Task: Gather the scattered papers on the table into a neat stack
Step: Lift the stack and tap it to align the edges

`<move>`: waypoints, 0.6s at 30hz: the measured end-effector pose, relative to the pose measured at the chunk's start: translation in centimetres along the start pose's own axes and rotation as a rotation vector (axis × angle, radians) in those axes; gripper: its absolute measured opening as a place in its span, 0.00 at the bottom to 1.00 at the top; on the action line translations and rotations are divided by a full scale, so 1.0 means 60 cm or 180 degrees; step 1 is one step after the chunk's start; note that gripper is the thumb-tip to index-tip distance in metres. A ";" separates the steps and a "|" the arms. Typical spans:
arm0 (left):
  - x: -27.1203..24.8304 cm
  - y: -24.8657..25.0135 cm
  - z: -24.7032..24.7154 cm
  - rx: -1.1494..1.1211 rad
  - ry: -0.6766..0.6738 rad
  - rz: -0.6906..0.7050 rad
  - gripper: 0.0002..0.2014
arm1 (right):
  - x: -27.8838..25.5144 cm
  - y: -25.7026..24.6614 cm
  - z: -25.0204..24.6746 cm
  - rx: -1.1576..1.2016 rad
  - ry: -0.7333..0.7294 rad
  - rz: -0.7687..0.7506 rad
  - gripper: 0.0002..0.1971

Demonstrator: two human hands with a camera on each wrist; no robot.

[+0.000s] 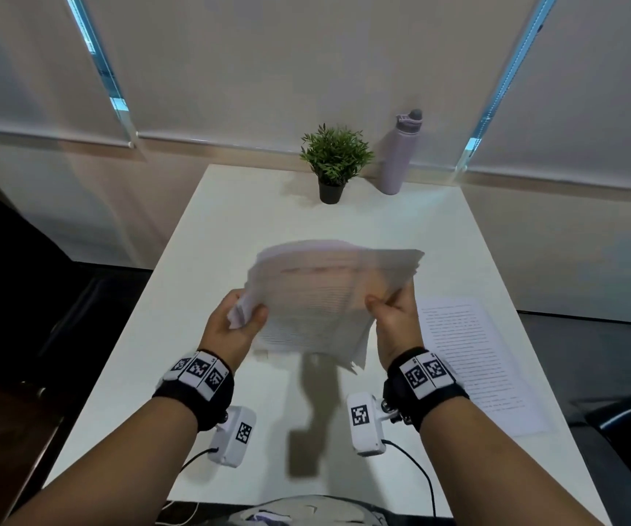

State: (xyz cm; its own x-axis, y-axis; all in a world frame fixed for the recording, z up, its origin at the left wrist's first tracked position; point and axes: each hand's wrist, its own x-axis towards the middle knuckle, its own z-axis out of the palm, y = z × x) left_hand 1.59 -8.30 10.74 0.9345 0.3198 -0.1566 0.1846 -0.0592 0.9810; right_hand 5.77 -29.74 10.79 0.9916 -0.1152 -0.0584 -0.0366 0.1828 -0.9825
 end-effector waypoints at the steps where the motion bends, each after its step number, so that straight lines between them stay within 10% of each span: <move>1: -0.005 0.011 0.004 -0.0177 0.0093 -0.0040 0.11 | 0.002 -0.008 0.004 -0.0110 -0.0034 -0.0086 0.34; 14: -0.007 0.031 0.013 -0.0317 -0.0002 0.0020 0.10 | -0.023 -0.022 0.027 -0.1021 -0.0052 -0.0580 0.25; 18: -0.001 0.029 0.014 -0.0304 -0.0173 0.0175 0.11 | -0.029 -0.023 0.027 -0.0860 0.0054 -0.0763 0.36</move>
State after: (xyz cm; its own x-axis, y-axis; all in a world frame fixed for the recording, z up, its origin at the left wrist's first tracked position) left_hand 2.09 -9.19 12.33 0.9580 0.2667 -0.1057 0.1052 0.0160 0.9943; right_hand 4.32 -28.23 12.52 0.9739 -0.1402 0.1787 0.1631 -0.1158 -0.9798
